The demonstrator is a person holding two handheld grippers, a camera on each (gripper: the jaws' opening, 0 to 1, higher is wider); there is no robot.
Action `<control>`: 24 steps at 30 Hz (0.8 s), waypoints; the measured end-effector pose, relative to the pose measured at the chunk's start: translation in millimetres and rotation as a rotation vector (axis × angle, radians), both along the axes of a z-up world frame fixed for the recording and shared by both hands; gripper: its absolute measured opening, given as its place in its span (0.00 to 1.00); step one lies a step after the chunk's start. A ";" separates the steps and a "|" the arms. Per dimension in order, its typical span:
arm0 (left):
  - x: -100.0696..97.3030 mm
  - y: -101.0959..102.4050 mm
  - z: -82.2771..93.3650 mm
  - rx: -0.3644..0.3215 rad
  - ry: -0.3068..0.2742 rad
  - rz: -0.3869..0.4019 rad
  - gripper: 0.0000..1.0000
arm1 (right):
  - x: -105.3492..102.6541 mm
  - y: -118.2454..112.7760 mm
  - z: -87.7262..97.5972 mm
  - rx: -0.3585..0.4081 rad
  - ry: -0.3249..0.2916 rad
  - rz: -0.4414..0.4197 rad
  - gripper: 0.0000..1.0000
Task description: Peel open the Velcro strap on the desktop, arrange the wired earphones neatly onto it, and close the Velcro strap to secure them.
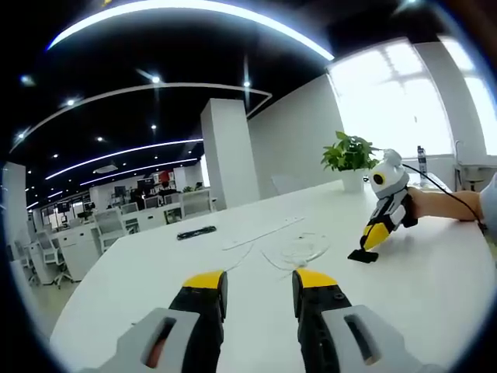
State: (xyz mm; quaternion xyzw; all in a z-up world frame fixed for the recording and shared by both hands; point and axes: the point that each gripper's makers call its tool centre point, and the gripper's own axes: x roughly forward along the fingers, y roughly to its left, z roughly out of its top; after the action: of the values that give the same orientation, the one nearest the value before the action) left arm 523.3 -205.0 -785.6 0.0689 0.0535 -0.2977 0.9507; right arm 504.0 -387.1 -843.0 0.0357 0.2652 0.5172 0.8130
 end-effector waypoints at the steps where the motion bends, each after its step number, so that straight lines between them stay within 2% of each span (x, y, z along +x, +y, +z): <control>1: 0.0 -0.1 -0.2 0.000 0.001 0.000 0.37 | -0.1 -0.3 -0.6 -0.010 -0.002 0.004 0.03; 8: 0.7 -0.3 -1.0 0.004 0.003 -0.001 0.37 | -1.6 -1.3 -0.8 -0.005 0.019 0.011 0.03; 24: 1.6 -0.6 -0.9 0.008 0.007 -0.003 0.37 | -5.5 -3.5 -0.4 -0.026 0.018 0.031 0.03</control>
State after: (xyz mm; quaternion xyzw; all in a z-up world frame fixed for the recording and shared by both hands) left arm 524.9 -205.6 -786.5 0.0716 0.0577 -0.2992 0.9497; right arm 498.5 -390.6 -843.4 0.0257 0.2796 0.5260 0.8028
